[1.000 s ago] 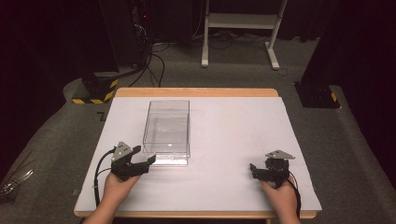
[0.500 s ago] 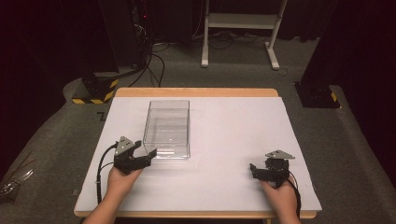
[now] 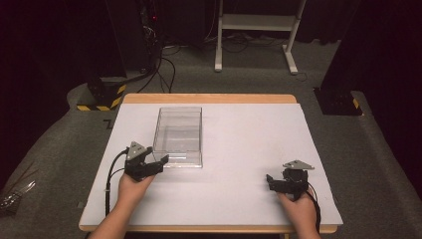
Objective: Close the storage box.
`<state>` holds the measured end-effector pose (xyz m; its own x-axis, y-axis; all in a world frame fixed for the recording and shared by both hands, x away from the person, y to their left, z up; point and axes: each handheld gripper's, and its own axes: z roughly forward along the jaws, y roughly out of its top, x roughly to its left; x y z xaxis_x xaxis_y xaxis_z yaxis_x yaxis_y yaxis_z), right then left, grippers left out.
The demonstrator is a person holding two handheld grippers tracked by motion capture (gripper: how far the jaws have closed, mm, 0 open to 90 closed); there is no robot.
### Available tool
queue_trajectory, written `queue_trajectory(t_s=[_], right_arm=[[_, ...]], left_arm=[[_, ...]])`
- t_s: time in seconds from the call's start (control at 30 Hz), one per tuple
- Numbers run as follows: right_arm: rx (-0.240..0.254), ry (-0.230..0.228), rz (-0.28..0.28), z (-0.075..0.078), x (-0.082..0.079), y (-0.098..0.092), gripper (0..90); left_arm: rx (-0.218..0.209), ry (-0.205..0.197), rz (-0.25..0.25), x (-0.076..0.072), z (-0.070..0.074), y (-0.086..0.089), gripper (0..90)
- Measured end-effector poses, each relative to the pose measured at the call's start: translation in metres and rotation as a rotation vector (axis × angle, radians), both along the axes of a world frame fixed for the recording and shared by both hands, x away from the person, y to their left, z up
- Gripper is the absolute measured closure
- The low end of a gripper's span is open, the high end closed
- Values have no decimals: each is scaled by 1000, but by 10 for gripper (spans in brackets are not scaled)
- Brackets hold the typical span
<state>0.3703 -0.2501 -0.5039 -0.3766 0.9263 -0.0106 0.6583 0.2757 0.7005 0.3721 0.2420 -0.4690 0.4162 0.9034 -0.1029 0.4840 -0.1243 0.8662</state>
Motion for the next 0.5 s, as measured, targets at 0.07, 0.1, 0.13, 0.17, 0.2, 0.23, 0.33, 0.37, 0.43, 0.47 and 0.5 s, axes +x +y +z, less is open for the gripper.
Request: queue_trajectory(t_s=[0.07, 0.1, 0.13, 0.17, 0.2, 0.23, 0.33, 0.37, 0.43, 0.47, 0.5], right_arm=[[0, 0, 0, 0, 0, 0, 101], [0, 0, 0, 0, 0, 0, 101], [0, 0, 0, 0, 0, 0, 101], [0, 0, 0, 0, 0, 0, 101], [0, 0, 0, 0, 0, 0, 101], [-1, 0, 1, 0, 0, 0, 101], [0, 0, 0, 0, 0, 0, 101], [-1, 0, 1, 0, 0, 0, 101], [-1, -1, 0, 0, 0, 0, 101], [-1, 0, 1, 0, 0, 0, 101], [-1, 0, 1, 0, 0, 0, 101]], left_arm=[[2, 3, 9, 2, -1, 0, 237], [-1, 7, 12, 3, -2, 1, 237], [-6, 9, 14, 4, -2, 1, 236], [-5, 10, 17, 4, -3, 1, 236], [-4, 11, 20, 5, -3, 0, 236], [-3, 13, 23, 5, -3, 0, 238], [-9, 20, 31, 7, -4, 1, 242], [-8, 20, 35, 8, -4, 1, 243], [-6, 22, 44, 8, -5, 1, 247], [-7, 23, 48, 9, -5, 1, 248], [-11, 26, 50, 9, -5, 0, 250]])
